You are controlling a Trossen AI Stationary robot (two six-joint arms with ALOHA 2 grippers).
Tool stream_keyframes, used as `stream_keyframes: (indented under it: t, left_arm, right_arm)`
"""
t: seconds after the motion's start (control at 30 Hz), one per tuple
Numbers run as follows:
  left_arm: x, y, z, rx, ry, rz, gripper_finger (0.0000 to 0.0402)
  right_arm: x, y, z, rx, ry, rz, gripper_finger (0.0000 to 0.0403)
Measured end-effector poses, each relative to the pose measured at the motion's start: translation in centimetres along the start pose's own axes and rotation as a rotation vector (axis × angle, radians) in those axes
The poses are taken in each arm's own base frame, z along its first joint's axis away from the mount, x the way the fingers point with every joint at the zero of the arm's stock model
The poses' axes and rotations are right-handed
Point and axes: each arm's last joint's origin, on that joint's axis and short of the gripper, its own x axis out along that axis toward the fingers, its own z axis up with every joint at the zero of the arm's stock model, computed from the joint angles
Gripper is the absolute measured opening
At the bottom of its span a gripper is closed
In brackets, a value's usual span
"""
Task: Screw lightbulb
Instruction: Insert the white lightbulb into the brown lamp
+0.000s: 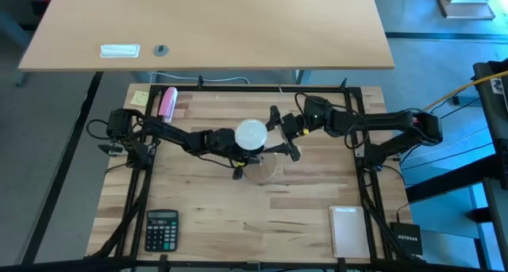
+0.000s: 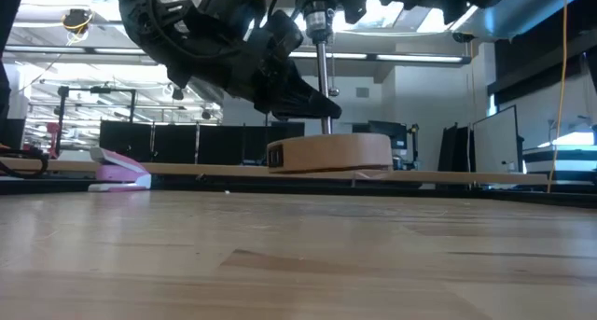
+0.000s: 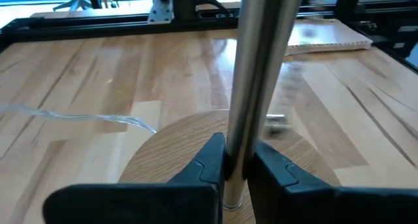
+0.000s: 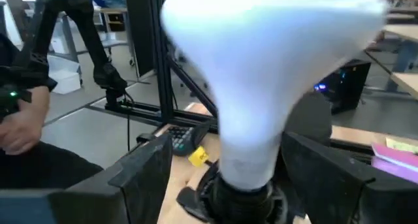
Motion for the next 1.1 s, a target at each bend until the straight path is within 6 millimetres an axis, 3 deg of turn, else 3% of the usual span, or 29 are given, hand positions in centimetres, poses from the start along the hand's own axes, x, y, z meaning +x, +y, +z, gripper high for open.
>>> stream_keyframes:
  t: [0.23, 0.4, 0.6, 0.83, 1.0, 1.1]
  left_arm:
    - [0.0, 0.1, 0.0, -0.004, 0.001, 0.002, 0.0029]
    - [-0.1, 0.4, 0.0, -0.016, 0.001, 0.010, 0.0029]
    - [-0.1, 0.4, -0.1, -0.019, 0.003, 0.010, 0.0030]
    - [-0.1, 0.3, -0.1, -0.013, 0.010, 0.009, 0.0029]
    - [-0.1, 0.4, -0.1, -0.015, 0.009, 0.012, 0.0033]
    - [-0.1, 0.4, -0.1, -0.027, 0.011, 0.025, 0.0032]
  right_arm:
    - [0.6, -0.7, 0.1, -0.050, -0.024, -0.018, 0.0289]
    - [2.1, -1.6, 0.7, -0.034, 0.031, 0.033, 0.0289]
    - [2.6, -1.9, 1.0, -0.044, 0.082, 0.065, 0.0282]
    - [2.3, -2.1, 1.0, -0.037, 0.088, 0.074, 0.0229]
    - [2.3, -2.1, 0.9, -0.059, 0.098, 0.071, 0.0156]
    - [2.3, -2.1, 0.7, -0.077, 0.120, 0.059, 0.0150]
